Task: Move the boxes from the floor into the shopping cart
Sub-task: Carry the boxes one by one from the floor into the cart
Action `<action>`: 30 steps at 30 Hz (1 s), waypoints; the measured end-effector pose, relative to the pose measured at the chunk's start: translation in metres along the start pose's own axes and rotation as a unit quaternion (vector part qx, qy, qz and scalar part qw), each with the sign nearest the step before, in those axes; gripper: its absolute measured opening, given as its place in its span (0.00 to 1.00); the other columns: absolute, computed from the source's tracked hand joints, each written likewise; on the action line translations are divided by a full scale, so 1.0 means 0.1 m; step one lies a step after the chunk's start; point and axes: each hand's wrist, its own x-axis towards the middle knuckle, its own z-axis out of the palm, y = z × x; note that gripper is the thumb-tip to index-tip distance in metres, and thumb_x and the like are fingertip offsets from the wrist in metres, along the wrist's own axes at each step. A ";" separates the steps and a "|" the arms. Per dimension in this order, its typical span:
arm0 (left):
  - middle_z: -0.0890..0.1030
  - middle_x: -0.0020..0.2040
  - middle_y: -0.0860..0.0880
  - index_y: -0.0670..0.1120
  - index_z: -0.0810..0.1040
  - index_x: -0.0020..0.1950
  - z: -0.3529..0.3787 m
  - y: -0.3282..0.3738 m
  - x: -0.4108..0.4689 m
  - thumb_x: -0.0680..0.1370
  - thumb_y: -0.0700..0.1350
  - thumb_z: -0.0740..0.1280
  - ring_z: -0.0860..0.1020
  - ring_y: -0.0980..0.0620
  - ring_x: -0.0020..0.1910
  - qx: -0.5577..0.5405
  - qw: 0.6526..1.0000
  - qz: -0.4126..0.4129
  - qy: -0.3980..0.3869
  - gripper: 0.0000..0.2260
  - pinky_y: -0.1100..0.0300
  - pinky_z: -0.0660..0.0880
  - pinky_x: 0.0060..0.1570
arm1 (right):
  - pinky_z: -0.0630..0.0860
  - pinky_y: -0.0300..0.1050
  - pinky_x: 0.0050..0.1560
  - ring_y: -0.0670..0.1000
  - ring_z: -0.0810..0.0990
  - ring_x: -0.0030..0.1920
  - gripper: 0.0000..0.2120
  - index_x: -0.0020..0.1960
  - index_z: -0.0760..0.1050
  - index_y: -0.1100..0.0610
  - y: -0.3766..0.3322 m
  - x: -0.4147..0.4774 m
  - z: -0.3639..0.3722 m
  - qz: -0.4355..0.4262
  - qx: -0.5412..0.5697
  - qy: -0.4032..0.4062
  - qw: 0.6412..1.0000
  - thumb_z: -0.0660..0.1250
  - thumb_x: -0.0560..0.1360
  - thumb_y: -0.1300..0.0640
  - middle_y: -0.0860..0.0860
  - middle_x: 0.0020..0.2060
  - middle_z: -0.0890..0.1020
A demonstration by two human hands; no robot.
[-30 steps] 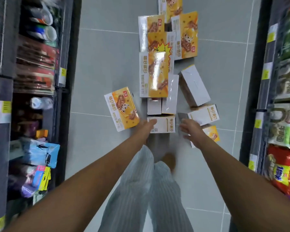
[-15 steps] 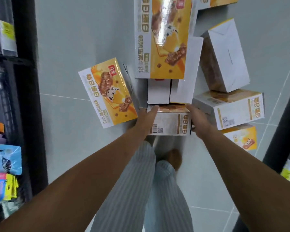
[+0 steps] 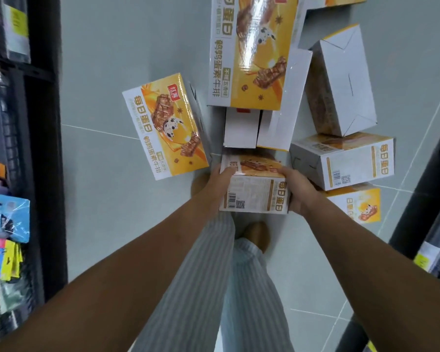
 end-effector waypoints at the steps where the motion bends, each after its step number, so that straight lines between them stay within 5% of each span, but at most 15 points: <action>1: 0.83 0.47 0.45 0.52 0.71 0.60 -0.02 0.00 -0.11 0.80 0.49 0.58 0.82 0.48 0.41 -0.003 1.000 -0.003 0.003 0.10 0.56 0.80 0.37 | 0.77 0.44 0.37 0.50 0.84 0.29 0.12 0.43 0.75 0.55 0.05 -0.08 0.00 0.001 -0.004 0.002 1.000 0.60 0.80 0.50 0.51 0.29 0.84; 7: 0.80 0.44 0.45 0.47 0.75 0.53 -0.16 -0.12 -0.84 0.81 0.55 0.54 0.79 0.49 0.40 -0.016 0.994 -0.061 -0.091 0.15 0.61 0.76 0.31 | 0.78 0.46 0.39 0.52 0.82 0.33 0.14 0.40 0.74 0.55 0.17 -0.71 -0.07 -0.030 -0.078 -0.002 0.996 0.59 0.80 0.49 0.51 0.27 0.82; 13: 0.77 0.65 0.39 0.47 0.74 0.68 -0.11 -0.52 -1.51 0.74 0.63 0.62 0.76 0.39 0.63 -0.176 0.979 -0.024 -0.099 0.29 0.46 0.74 0.60 | 0.76 0.45 0.37 0.50 0.82 0.34 0.16 0.39 0.74 0.54 0.34 -1.42 -0.16 -0.091 -0.139 -0.028 0.986 0.58 0.81 0.48 0.51 0.30 0.82; 19: 0.81 0.51 0.41 0.46 0.80 0.49 -0.22 -0.93 -2.10 0.76 0.57 0.61 0.78 0.42 0.53 -0.196 0.979 0.010 -0.058 0.16 0.50 0.74 0.58 | 0.78 0.44 0.40 0.49 0.83 0.30 0.13 0.37 0.75 0.54 0.60 -2.11 -0.11 -0.123 -0.170 -0.053 0.976 0.61 0.79 0.51 0.50 0.27 0.82; 23: 0.80 0.56 0.42 0.49 0.79 0.54 -0.45 -1.24 -2.57 0.74 0.57 0.61 0.77 0.42 0.60 -0.217 0.975 0.043 -0.016 0.17 0.47 0.72 0.62 | 0.77 0.55 0.58 0.54 0.83 0.39 0.10 0.42 0.76 0.55 0.77 -2.59 0.10 -0.118 -0.180 -0.085 0.973 0.64 0.76 0.50 0.53 0.34 0.83; 27: 0.80 0.56 0.43 0.50 0.78 0.57 -0.70 -1.66 -3.11 0.73 0.57 0.62 0.76 0.42 0.62 -0.253 0.964 0.081 0.005 0.18 0.48 0.74 0.59 | 0.76 0.56 0.61 0.56 0.83 0.48 0.09 0.46 0.77 0.56 1.02 -3.03 0.37 -0.123 -0.216 -0.131 0.960 0.67 0.73 0.50 0.56 0.43 0.83; 30: 0.80 0.60 0.43 0.51 0.77 0.62 -0.93 -2.14 -3.49 0.70 0.56 0.63 0.75 0.41 0.63 -0.289 0.950 0.118 0.022 0.23 0.41 0.73 0.60 | 0.71 0.62 0.63 0.58 0.79 0.61 0.20 0.52 0.77 0.53 1.34 -3.21 0.59 -0.124 -0.268 -0.145 0.944 0.71 0.63 0.48 0.57 0.53 0.79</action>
